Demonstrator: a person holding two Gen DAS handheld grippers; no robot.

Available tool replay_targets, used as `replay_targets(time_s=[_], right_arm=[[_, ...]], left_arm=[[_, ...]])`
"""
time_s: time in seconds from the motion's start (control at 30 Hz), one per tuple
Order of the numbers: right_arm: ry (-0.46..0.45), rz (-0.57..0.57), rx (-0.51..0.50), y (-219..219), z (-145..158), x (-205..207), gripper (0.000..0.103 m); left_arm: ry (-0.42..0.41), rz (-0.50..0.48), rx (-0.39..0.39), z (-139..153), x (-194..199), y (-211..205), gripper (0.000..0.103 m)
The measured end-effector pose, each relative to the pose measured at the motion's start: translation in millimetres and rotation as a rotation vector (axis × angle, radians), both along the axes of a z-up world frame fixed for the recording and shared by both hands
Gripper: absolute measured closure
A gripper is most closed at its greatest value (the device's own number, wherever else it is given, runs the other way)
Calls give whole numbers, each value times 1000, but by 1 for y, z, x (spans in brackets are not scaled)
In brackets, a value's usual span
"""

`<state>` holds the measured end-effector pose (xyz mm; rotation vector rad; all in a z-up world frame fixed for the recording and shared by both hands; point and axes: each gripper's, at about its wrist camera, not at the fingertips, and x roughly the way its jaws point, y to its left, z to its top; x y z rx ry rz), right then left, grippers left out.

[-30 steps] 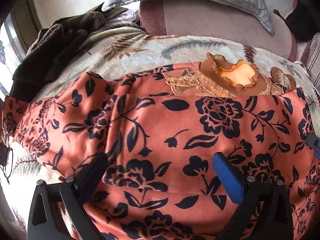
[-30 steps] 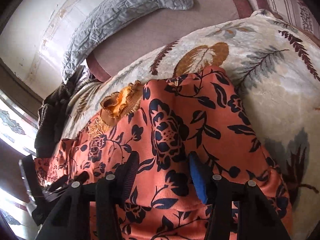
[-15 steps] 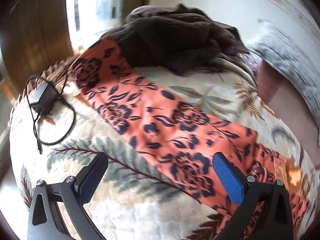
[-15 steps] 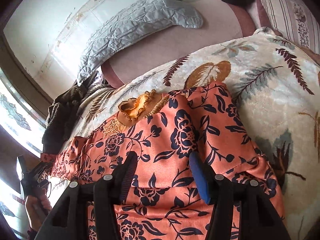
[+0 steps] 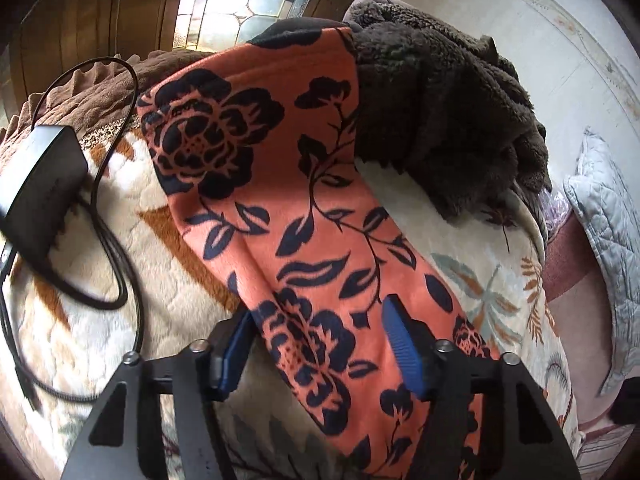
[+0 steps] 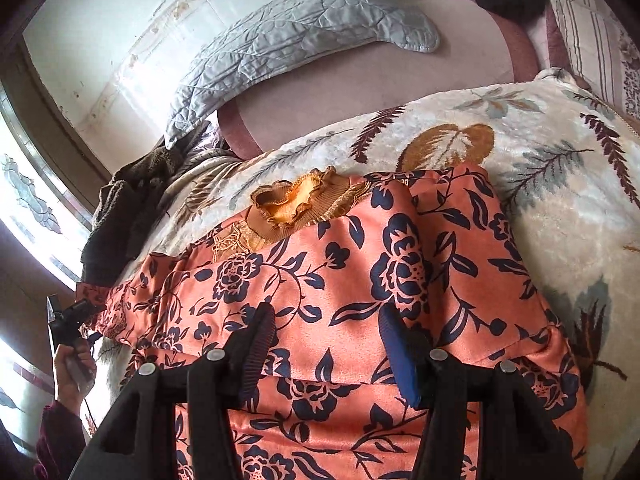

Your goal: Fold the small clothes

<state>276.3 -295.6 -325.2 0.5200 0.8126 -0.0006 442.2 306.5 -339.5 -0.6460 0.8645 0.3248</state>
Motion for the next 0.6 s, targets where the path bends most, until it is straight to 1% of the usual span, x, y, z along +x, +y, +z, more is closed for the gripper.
replay_targets(time_s=[0.03,0.07,0.1,0.17,0.23,0.27,0.33,0.4,0.47,0.53,0.6], right_arm=[[0,-5,-5,-2,0,1,45],[-3,-12,-4,-5,0,1,45],[-8,-20,-1,-8,1,2,45],[-20,-40,1,-13,3,2,45],[-31,-60,4,-18,5,2,45],[-34,-70,13,-20,7,3,45],[-43,-91,33,-24,9,2,45],[-54,-107,42,-27,12,-1,45],[-71,-128,45,-31,17,-7,45],[-87,-161,54,-39,21,-15,45],[-102,-204,67,-51,24,-26,45]], left_arm=[[-8,-1,8,-2,3,3,60],[-9,-3,15,-4,10,9,80],[-10,-6,16,-5,13,12,92],[-25,5,8,-3,13,12,96],[-69,-16,40,11,13,2,97],[-94,-40,84,24,12,-9,97],[-124,-110,199,54,10,-42,97],[-174,-212,298,84,3,-88,97],[-230,-344,391,110,-13,-148,97],[-267,-510,470,124,-34,-221,97],[-283,-691,539,121,-65,-301,97]])
